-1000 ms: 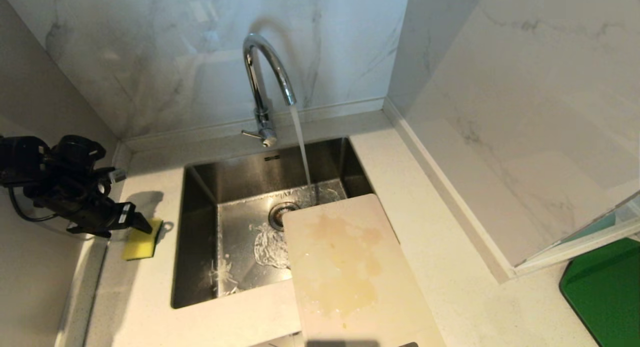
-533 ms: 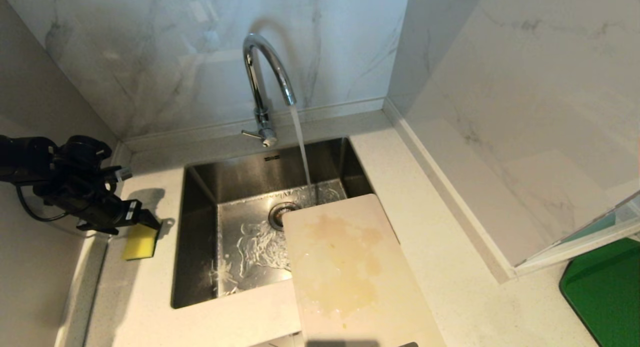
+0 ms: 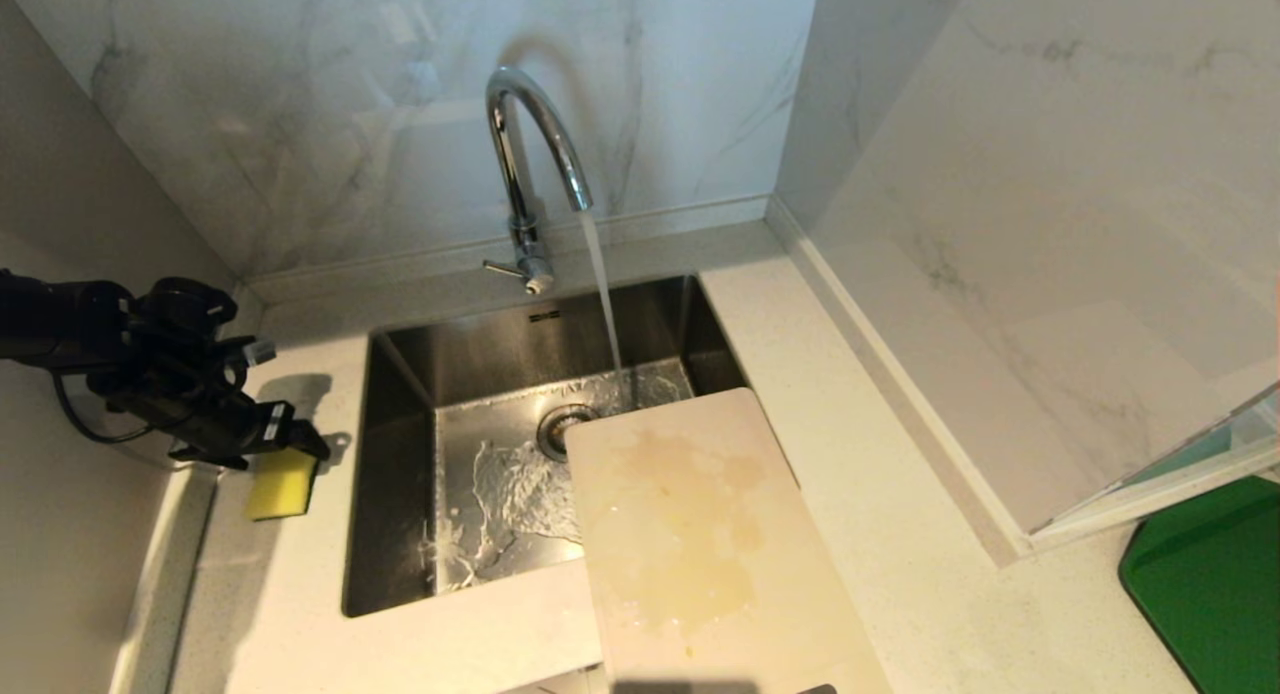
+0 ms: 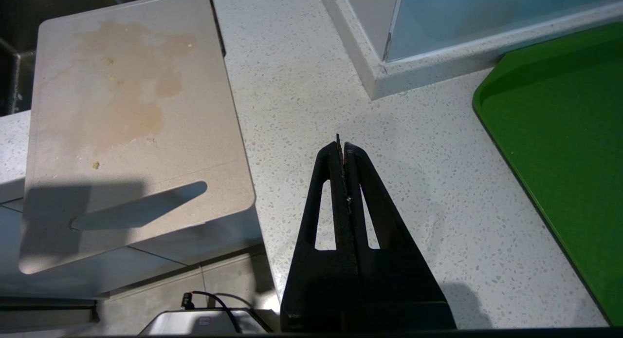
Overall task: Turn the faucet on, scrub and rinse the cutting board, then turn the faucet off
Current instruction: Pick up the cleaning cloth
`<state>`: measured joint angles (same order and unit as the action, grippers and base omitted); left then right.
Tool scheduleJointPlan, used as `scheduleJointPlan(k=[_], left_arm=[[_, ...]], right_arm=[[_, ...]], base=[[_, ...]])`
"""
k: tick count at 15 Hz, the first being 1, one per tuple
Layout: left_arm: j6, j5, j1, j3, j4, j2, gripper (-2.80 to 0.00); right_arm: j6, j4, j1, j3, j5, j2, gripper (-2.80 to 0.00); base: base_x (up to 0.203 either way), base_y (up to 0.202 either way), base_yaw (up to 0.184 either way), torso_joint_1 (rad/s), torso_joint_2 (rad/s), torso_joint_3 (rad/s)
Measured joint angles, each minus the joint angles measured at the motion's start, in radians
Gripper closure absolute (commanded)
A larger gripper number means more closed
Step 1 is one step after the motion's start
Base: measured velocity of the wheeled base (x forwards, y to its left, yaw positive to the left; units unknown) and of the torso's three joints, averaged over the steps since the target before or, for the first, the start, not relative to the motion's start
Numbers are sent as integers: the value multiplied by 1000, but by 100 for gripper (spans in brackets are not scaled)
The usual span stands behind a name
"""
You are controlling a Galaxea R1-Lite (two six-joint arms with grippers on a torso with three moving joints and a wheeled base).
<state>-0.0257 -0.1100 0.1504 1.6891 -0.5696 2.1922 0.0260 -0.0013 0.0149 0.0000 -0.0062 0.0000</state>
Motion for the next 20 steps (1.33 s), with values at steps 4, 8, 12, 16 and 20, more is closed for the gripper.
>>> scheduleJointPlan(k=[4, 8, 12, 16, 20], left_arm=[[-3, 0, 0, 27, -1, 30, -280], [-7, 2, -4, 31, -1, 48, 0], [-14, 1, -7, 42, -2, 54, 0], [-13, -1, -8, 41, -3, 53, 0], [-13, -7, -19, 38, -7, 36, 0]], right_arm=[[0, 0, 0, 0, 0, 0, 0], [0, 0, 0, 0, 0, 0, 0], [0, 0, 0, 0, 0, 0, 0], [0, 0, 0, 0, 0, 0, 0], [0, 0, 0, 0, 0, 0, 0]], base=[[0, 0, 0, 0, 0, 0], [0, 0, 0, 0, 0, 0], [0, 0, 0, 0, 0, 0], [0, 0, 0, 0, 0, 0], [0, 0, 0, 0, 0, 0]])
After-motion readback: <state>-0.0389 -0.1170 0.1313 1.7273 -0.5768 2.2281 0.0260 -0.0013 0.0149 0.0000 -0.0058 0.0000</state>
